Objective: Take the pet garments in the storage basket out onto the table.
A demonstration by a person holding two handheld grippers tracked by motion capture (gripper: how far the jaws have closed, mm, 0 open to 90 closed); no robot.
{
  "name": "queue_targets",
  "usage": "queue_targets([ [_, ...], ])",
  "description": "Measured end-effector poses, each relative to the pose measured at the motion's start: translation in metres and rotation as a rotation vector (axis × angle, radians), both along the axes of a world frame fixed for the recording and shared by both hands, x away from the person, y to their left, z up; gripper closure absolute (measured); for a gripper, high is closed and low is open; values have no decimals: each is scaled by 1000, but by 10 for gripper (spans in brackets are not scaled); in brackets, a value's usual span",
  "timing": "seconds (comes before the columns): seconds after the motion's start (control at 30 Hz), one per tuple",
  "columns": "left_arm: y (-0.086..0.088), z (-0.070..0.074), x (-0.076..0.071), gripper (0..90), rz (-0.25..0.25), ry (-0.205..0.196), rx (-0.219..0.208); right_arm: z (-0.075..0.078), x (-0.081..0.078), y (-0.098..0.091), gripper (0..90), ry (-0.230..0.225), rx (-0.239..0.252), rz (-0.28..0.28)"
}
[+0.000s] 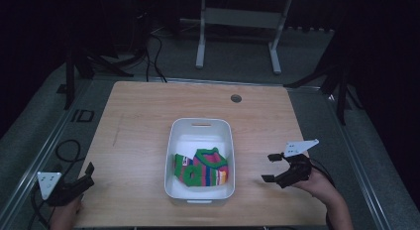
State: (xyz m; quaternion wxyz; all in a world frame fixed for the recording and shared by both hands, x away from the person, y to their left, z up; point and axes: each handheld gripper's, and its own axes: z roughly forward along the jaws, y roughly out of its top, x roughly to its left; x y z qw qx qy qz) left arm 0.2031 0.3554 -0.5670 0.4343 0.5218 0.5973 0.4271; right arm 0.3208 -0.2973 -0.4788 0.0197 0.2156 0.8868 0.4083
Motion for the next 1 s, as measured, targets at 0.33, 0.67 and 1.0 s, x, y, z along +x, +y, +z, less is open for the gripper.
queue_targets([
  [0.33,0,0,0,9,-3,-2,2,26,8,41,136,-31,-16,83],
  [0.67,0,0,0,9,-8,-3,1,40,15,87,133,-49,-60,172],
  [1.0,0,0,-1,9,-21,-6,6,34,19,127,132,-24,-113,238],
])
